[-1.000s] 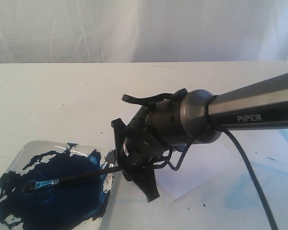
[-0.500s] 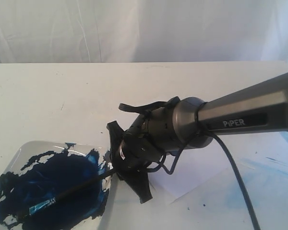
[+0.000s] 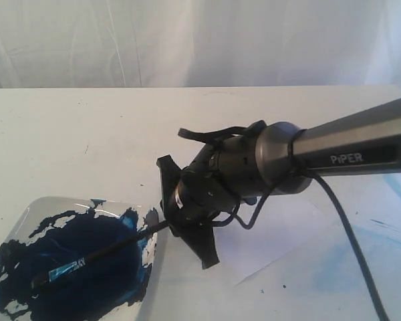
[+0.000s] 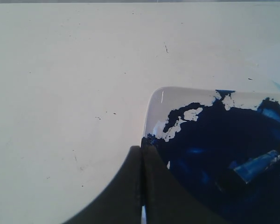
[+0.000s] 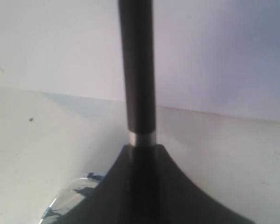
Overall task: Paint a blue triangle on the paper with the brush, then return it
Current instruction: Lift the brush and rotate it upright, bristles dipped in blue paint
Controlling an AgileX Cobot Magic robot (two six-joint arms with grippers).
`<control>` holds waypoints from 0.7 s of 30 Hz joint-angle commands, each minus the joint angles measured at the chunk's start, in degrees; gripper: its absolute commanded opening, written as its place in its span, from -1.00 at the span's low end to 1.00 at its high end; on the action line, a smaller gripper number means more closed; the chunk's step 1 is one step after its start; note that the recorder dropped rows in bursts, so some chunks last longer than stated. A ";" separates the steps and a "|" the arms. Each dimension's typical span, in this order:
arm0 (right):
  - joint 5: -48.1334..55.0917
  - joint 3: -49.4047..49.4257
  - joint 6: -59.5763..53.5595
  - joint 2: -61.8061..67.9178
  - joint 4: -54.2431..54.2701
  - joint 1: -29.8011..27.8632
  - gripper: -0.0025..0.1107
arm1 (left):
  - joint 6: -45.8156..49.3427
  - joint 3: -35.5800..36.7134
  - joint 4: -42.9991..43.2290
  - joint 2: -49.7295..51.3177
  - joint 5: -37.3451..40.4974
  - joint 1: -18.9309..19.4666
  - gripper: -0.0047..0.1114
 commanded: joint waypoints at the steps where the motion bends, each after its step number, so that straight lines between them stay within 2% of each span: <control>1: -0.28 -0.09 0.24 -2.79 -4.73 -1.10 -0.90 | -0.06 0.25 -0.26 -0.23 0.15 -0.49 -0.92; 6: -8.30 -0.07 0.24 -6.73 -18.89 -3.33 -0.90 | -0.06 0.25 -0.26 -0.23 0.15 -0.49 -0.92; 12: -17.46 -0.10 -0.48 -10.58 -32.56 -8.81 -0.90 | -0.06 0.25 -0.26 -0.23 0.15 -0.49 -0.92; 15: -25.03 -0.10 -5.70 -11.40 -39.15 -11.86 -0.91 | -0.06 0.25 -0.26 -0.23 0.15 -0.49 -0.92; 19: -36.92 -0.10 -14.66 -11.75 -39.39 -15.46 -0.96 | -0.06 0.25 -0.26 -0.23 0.15 -0.49 -0.92; 21: -43.23 -0.10 -24.02 -11.89 -38.37 -16.67 -0.96 | -0.06 0.25 -0.26 -0.23 0.15 -0.49 -0.92</control>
